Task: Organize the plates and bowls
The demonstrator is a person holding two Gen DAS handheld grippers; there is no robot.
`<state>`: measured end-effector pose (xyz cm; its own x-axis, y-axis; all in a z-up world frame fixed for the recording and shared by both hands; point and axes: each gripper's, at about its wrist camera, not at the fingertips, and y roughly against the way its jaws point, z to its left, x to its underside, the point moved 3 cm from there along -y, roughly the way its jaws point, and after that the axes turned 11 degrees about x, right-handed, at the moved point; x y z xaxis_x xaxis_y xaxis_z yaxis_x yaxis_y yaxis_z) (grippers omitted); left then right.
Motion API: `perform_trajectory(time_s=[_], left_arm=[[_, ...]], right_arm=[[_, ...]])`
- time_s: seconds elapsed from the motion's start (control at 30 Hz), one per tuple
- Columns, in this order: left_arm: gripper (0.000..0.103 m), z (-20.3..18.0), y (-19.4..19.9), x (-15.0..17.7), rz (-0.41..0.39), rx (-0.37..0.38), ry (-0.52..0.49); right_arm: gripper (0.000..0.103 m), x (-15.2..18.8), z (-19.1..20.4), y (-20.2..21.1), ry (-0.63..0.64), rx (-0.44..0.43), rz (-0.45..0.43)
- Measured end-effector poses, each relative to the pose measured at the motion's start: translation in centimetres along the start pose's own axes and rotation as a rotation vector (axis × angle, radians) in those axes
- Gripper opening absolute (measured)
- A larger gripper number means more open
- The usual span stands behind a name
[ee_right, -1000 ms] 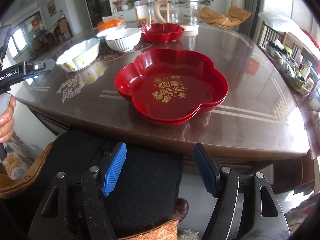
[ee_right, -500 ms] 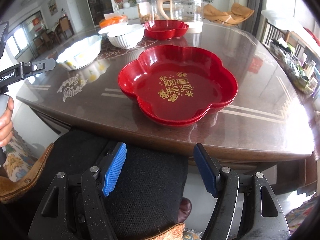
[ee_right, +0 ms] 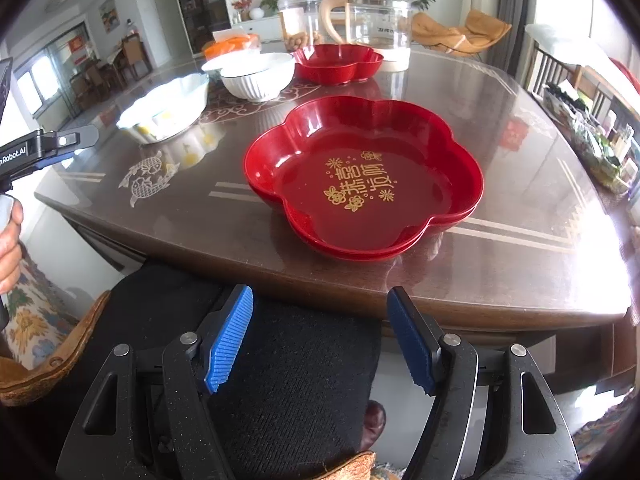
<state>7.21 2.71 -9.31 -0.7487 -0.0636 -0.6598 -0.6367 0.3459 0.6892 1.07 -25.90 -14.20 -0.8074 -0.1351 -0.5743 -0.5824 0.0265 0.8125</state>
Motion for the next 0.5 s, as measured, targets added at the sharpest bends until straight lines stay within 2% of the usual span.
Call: perform_trajectory(time_s=[0.13,0.37,0.5], left_arm=[[0.090,0.0,-0.2,0.0,0.006,0.000,0.006],[0.090,-1.0,-0.7,0.1,0.022,0.005,-0.020],[0.090,-2.0,-1.9,0.0,0.022,0.018,-0.051]], right_arm=[[0.073,-0.5,-0.1,-0.1,-0.010,-0.009,-0.004],[0.075,-2.4,-0.6,-1.8,-0.033,0.054,-0.002],[0.075,-4.7,-1.7,-3.5,-0.079,0.083,-0.013]])
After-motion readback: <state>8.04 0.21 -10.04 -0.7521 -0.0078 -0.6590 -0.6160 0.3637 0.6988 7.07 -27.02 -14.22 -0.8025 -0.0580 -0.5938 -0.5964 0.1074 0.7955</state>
